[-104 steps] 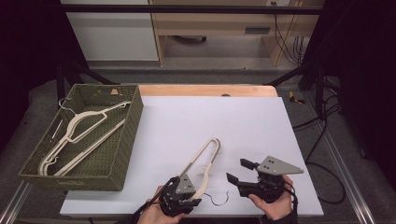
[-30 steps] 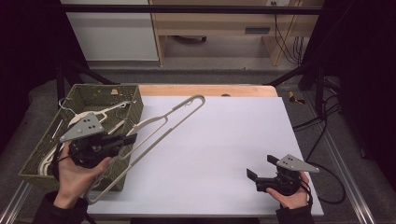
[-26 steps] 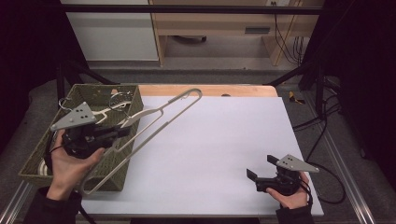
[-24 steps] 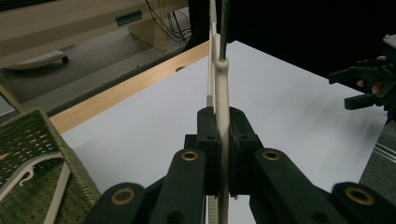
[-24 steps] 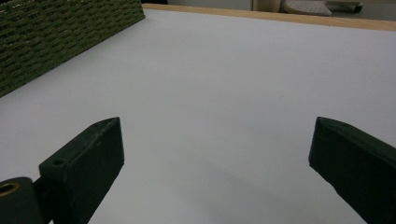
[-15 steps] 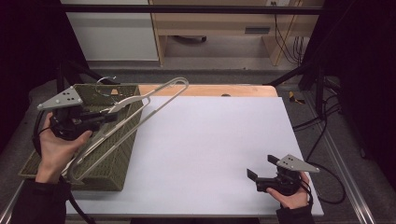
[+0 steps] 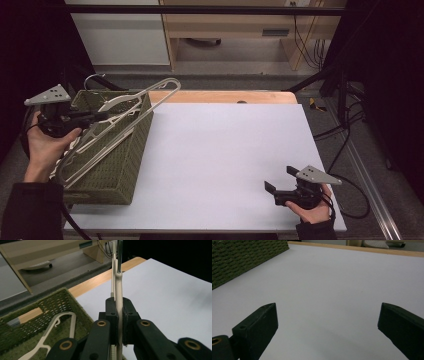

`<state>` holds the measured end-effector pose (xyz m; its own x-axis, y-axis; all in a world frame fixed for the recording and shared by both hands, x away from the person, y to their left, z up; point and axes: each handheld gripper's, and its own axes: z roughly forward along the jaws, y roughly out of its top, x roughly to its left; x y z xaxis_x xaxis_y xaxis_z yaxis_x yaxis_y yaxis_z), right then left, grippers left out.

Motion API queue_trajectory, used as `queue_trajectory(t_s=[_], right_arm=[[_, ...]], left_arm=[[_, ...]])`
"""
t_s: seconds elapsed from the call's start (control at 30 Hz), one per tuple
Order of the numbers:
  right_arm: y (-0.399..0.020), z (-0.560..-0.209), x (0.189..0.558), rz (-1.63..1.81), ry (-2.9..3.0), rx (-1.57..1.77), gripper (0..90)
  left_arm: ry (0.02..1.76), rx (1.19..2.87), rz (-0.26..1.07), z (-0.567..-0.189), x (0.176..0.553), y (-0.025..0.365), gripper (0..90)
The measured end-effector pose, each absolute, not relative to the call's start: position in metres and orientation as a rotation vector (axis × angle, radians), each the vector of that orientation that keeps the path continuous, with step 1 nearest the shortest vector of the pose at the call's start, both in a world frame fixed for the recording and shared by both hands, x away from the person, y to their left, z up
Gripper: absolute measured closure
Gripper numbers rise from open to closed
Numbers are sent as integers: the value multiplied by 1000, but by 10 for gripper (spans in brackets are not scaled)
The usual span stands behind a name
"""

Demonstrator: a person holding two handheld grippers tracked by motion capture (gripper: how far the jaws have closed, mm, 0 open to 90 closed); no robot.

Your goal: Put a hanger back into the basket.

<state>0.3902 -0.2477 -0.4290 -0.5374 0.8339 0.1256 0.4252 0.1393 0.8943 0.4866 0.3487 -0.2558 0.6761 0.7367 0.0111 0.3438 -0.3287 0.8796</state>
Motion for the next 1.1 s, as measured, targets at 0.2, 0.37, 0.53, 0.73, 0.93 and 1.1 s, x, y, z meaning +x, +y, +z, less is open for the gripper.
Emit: queue_trajectory(t_s=[0.2,0.37,0.53,0.73,0.93,1.1], right_arm=[[-248,-430,391,1367,2021,1206,34],[-248,-430,391,1363,2026,1205,34],[-247,-431,391,1361,2030,1203,34],[-248,-431,391,1362,2024,1207,35],[-248,-431,391,1360,2028,1204,35],[-248,-431,391,1359,2027,1208,36]], left_arm=[[897,1925,532,-264,496,371,855],[938,1920,538,-272,504,390,855],[977,1921,551,-279,509,405,855],[1008,1909,569,-287,511,421,855],[1042,1915,578,-295,511,432,855],[1066,1948,571,-303,512,435,855]])
